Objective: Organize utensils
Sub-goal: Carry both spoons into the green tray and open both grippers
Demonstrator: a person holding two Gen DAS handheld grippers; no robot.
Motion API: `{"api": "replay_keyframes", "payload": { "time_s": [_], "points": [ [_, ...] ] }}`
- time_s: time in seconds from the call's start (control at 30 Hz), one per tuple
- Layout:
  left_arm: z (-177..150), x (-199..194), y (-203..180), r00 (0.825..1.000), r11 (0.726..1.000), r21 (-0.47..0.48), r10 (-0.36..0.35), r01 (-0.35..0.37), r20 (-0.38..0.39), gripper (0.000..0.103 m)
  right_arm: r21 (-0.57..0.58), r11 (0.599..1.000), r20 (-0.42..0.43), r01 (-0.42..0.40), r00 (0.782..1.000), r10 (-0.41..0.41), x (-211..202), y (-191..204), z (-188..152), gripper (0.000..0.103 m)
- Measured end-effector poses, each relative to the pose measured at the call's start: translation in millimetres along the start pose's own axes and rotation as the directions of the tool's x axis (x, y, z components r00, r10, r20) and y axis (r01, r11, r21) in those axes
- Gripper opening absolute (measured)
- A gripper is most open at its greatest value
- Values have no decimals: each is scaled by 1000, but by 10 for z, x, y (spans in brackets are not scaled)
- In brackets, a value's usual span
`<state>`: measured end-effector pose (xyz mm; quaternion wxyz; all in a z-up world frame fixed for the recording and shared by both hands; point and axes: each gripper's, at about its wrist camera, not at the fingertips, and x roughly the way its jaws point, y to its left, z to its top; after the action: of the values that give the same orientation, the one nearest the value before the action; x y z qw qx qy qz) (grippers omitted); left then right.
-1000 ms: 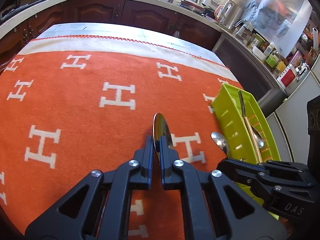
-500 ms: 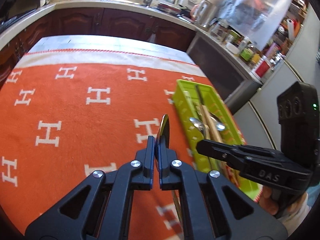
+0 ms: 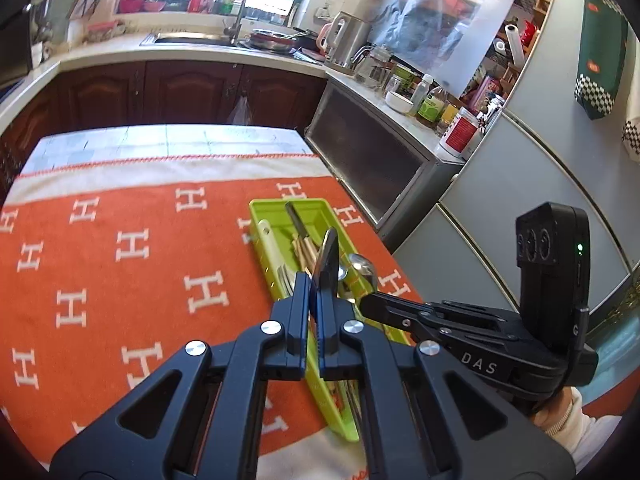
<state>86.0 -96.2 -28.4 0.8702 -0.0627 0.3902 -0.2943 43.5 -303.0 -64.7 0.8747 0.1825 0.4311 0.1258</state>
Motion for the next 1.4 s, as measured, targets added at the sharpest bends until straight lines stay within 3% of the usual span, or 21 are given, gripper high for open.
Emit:
{"api": "replay_keyframes", "payload": {
  "time_s": [0.3,0.63,0.8,0.9,1.03,1.13,1.3,1.4],
  "points": [
    [184,549,-139,996,998,33,59,-56,-72,1,46,995,29,84,996,-86,-169,-395,35,3],
    [149,1249,17,975,992,17,122,-121,-187,1,75,987,-31,143,990,-141,249,-723,2,3],
    [73,1368,83,965,989,10,145,-147,-217,1,101,981,-59,165,985,-160,484,-850,19,4],
    [53,1354,77,962,990,11,142,-143,-232,2,118,980,-70,161,986,-153,598,-945,40,14],
    [5,1244,69,963,989,4,147,-150,-226,15,102,981,-55,166,985,-161,631,-938,76,26],
    [-35,1133,71,963,987,-8,154,-159,-219,32,105,982,-51,158,987,-153,651,-924,88,27],
    [-130,909,74,963,982,0,185,-188,-199,41,85,983,-58,160,986,-155,634,-851,45,27],
    [-186,763,101,963,980,-3,194,-198,-188,51,79,985,-75,156,986,-150,666,-816,16,27]
  ]
}}
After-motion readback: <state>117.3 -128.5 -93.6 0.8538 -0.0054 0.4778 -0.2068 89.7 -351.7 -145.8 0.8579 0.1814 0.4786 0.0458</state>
